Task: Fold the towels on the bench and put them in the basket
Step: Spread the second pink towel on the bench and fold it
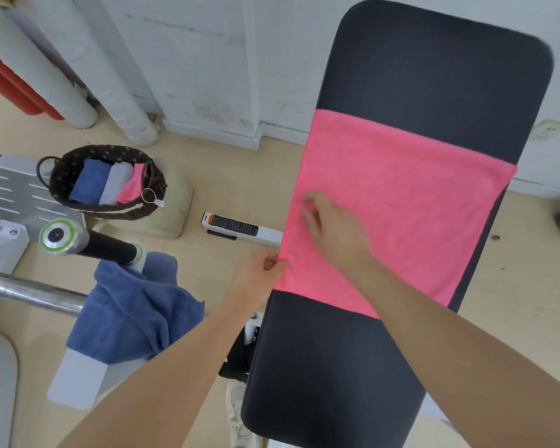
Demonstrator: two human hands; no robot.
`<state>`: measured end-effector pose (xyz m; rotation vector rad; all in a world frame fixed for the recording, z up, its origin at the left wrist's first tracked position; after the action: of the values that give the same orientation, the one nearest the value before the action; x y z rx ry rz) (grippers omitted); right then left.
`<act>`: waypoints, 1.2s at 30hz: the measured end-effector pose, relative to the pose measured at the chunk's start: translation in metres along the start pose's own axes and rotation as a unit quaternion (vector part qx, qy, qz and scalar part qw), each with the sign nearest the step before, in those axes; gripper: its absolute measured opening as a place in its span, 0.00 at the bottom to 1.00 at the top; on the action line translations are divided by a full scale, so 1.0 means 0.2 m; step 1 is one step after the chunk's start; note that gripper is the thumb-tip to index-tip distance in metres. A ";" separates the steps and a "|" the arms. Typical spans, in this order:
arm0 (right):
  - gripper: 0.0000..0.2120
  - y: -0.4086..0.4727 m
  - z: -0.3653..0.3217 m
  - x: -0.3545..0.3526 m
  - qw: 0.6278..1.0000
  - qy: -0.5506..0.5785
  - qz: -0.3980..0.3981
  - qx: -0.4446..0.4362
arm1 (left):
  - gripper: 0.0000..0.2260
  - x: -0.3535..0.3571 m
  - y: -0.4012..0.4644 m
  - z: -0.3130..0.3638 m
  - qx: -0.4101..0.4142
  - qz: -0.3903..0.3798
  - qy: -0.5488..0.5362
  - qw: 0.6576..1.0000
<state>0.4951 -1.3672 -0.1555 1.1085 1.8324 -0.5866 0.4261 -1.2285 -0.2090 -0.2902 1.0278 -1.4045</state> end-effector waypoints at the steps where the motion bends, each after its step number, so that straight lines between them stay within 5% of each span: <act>1: 0.15 0.04 0.03 -0.05 0.999 -0.001 0.039 0.016 | 0.03 -0.01 0.01 0.01 0.005 0.003 0.019 1.000; 3: 0.16 0.14 0.08 -0.13 0.996 -0.001 0.073 0.051 | 0.04 -0.02 0.02 0.02 0.014 0.005 0.046 0.999; 10: 0.12 0.33 0.14 -0.21 0.991 -0.090 0.010 0.095 | 0.10 -0.05 0.04 0.06 0.030 -0.018 0.119 0.992; 27: 0.13 0.40 0.19 -0.34 0.986 -0.025 0.110 0.122 | 0.15 -0.06 0.10 0.01 0.043 -0.028 0.240 0.969; 32: 0.07 0.42 0.21 -0.33 0.987 -0.102 0.065 0.107 | 0.14 -0.03 0.11 -0.01 0.060 -0.058 0.332 0.940; 36: 0.10 0.44 0.22 -0.37 0.979 -0.066 0.150 0.125 | 0.18 -0.07 0.13 -0.02 0.067 -0.040 0.362 0.929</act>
<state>0.6060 -1.3906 -0.1092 1.4467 1.4691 -0.7043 0.4420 -1.2081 -0.2236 0.3256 1.5135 -1.6928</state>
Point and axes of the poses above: each hand's wrist, its own y-axis towards the middle knuckle, its own x-axis out of the palm, z = x × y, the point moved 2 cm from there along y, towards the middle knuckle, and after that the axes turned 15 degrees about -x, right-handed, at the moved point
